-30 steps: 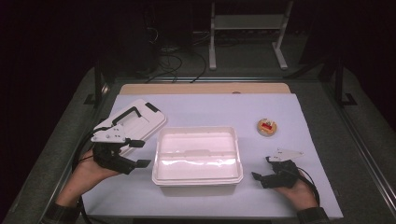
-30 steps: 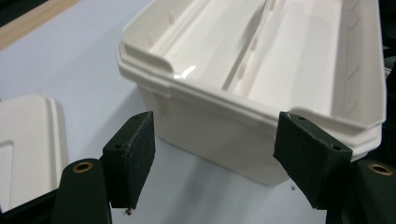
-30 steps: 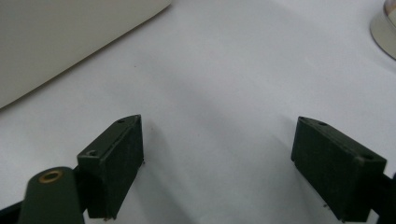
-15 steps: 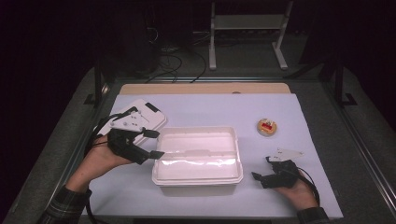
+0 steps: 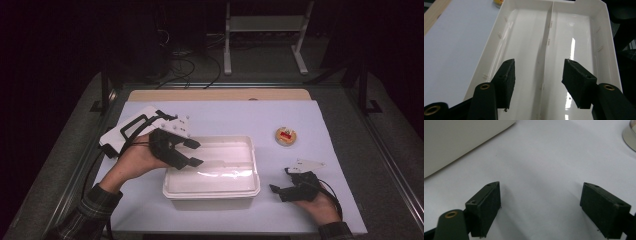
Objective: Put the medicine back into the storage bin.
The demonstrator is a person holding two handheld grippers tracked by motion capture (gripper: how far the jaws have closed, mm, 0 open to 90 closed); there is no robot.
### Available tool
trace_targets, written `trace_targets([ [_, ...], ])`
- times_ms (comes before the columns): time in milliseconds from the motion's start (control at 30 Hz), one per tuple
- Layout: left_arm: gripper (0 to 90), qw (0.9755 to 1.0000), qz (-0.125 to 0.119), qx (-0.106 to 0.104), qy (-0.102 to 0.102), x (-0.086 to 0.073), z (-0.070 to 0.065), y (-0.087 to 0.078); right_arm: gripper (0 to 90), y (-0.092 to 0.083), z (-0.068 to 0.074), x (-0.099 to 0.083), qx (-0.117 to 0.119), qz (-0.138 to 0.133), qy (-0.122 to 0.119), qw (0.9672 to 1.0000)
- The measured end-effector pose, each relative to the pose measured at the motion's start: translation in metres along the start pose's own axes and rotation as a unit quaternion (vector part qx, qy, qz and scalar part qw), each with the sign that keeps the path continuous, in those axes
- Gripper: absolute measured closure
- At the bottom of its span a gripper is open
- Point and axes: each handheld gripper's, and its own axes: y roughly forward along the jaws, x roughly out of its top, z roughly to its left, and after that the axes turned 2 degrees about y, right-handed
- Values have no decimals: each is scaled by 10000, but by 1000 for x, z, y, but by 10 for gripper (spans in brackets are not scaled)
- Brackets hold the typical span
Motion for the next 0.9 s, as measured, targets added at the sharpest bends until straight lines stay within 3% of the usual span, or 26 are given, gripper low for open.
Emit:
trace_targets([
  [233,585,9992,355,-187,91,12,5,18,161,0,0,0,5,2,7,10000],
  [533,691,9943,969,-366,235,26,5,41,160,0,0,0,8,-2,25,10000],
  [700,731,9927,1090,-416,292,32,3,47,160,0,0,0,9,-1,25,10000],
  [900,868,9896,1318,-460,337,36,0,54,160,0,0,0,17,3,22,10000],
])
